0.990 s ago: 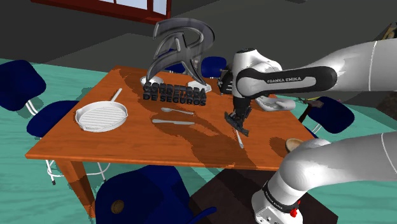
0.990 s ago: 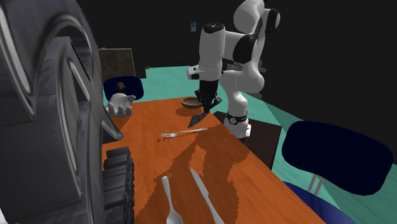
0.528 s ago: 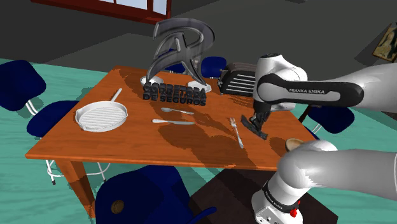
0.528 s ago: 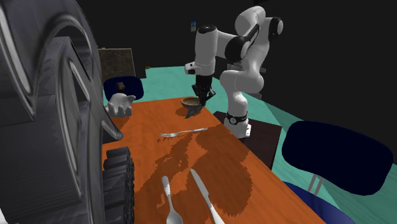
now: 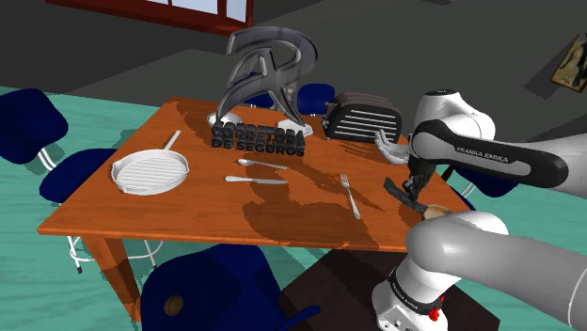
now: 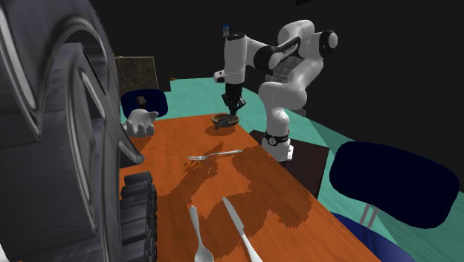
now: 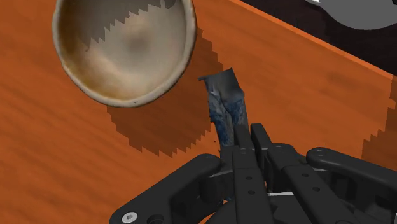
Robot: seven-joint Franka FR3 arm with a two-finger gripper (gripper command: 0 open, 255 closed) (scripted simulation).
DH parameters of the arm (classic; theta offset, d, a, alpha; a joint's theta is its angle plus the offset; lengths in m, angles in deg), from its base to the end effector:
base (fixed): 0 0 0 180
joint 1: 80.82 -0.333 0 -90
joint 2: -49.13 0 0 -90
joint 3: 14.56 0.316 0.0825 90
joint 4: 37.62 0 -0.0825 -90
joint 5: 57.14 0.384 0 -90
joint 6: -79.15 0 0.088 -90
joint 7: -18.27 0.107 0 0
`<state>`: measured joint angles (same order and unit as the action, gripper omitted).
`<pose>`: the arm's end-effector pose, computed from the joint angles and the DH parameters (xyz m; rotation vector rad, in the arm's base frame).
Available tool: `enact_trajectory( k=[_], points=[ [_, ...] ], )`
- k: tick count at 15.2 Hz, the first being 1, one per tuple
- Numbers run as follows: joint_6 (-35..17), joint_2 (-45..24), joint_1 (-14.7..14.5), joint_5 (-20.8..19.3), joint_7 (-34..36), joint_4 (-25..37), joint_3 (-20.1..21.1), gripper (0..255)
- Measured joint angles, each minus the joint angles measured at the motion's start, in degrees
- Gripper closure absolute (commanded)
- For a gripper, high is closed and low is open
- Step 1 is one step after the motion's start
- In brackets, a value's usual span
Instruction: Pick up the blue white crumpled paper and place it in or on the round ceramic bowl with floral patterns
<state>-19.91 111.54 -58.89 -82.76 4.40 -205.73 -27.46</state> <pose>0.1757 -0.1564 0.4083 2.9400 -0.2005 -0.2826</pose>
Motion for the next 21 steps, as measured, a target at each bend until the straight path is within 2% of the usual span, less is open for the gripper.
enact_trajectory(
  k=[8, 14, 21],
  points=[
    [0.13, 3.79, 10.95, -13.57, -14.00, 0.65, -13.14, 255],
    [-2.59, 2.08, 16.53, -22.83, -22.80, 3.54, -23.21, 255],
    [-7.59, -0.53, 17.40, -27.47, -22.06, 1.42, -27.84, 255]
  ],
)
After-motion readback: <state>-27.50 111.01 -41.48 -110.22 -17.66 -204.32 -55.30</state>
